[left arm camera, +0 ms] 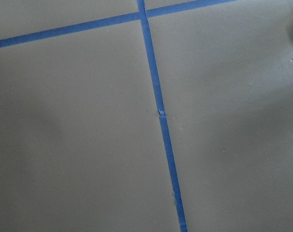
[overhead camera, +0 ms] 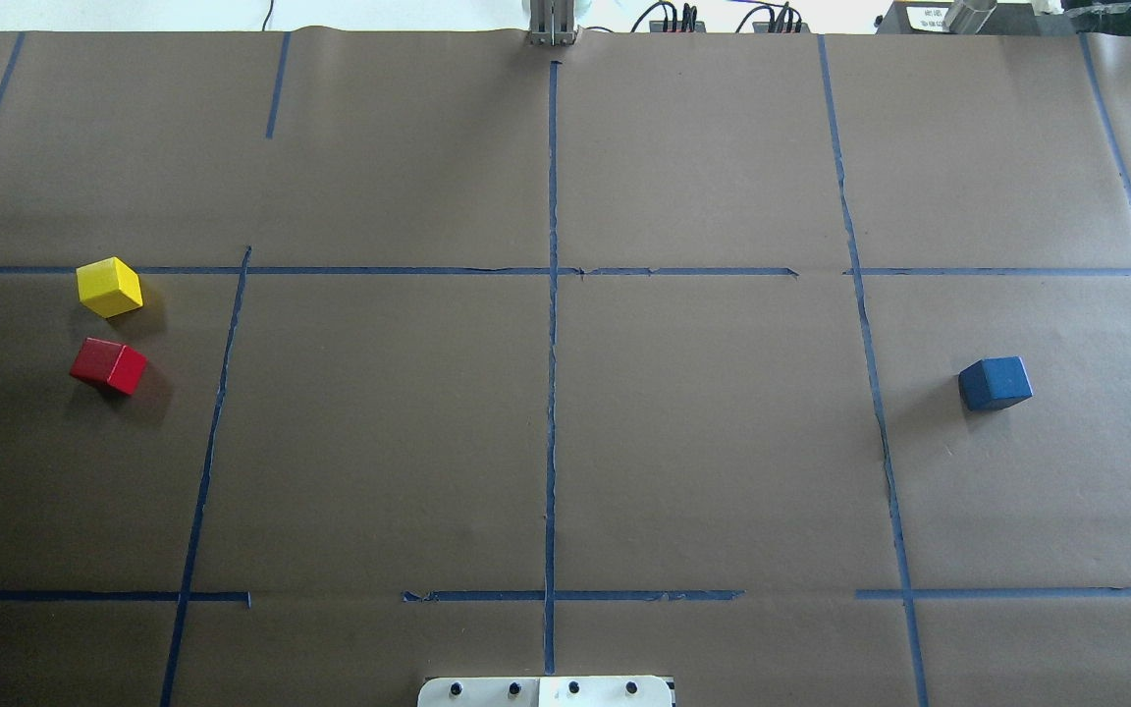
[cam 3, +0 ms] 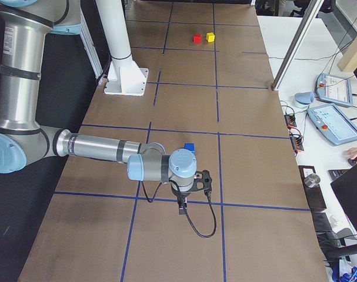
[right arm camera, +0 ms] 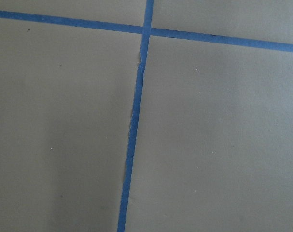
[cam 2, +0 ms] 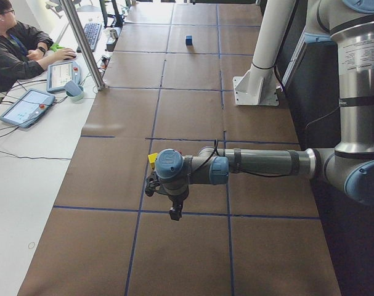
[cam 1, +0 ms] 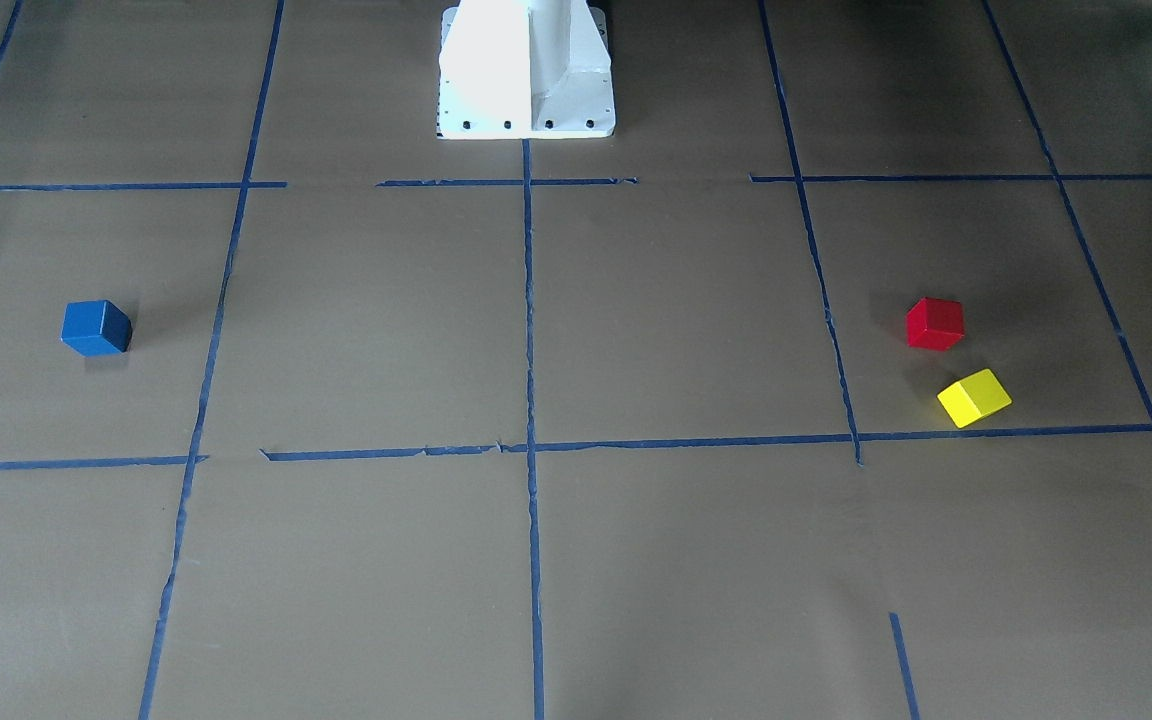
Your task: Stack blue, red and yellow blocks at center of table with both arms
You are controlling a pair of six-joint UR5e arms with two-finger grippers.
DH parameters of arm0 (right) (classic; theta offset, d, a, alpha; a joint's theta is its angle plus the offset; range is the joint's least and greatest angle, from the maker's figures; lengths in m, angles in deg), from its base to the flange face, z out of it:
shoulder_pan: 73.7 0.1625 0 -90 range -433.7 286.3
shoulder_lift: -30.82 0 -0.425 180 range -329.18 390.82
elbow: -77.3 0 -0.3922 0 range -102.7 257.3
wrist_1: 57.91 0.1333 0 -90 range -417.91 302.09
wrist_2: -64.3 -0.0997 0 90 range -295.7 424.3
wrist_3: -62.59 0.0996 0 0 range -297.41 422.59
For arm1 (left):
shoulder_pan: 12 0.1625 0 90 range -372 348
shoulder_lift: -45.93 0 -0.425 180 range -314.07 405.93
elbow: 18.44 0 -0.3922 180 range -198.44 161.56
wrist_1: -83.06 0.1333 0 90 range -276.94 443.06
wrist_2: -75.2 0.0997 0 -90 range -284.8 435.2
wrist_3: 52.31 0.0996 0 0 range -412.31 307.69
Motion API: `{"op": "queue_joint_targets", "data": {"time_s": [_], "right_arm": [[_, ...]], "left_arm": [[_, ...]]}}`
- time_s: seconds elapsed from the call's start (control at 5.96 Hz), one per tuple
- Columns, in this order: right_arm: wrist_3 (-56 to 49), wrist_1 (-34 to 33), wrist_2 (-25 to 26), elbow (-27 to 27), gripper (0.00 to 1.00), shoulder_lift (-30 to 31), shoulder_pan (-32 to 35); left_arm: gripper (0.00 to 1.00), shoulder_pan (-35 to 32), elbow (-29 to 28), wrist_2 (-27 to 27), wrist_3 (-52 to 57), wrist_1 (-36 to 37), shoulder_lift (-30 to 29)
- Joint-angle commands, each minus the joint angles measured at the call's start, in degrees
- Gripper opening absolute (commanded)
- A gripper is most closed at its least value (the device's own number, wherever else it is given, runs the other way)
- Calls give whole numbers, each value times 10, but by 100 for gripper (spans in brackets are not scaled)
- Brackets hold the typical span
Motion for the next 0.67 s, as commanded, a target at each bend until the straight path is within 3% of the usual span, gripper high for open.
{"op": "queue_joint_targets", "data": {"time_s": [0.0,0.34,0.5], "right_arm": [[0,2,1,2,100,-7,0],[31,89,7,25,100,-10,-72],[116,106,3,27,100,-48,-103]], "left_arm": [[100,2,1,3,1,-1,-1],[100,2,1,0,1,-1,-1],[100,2,1,0,1,-1,-1]]}}
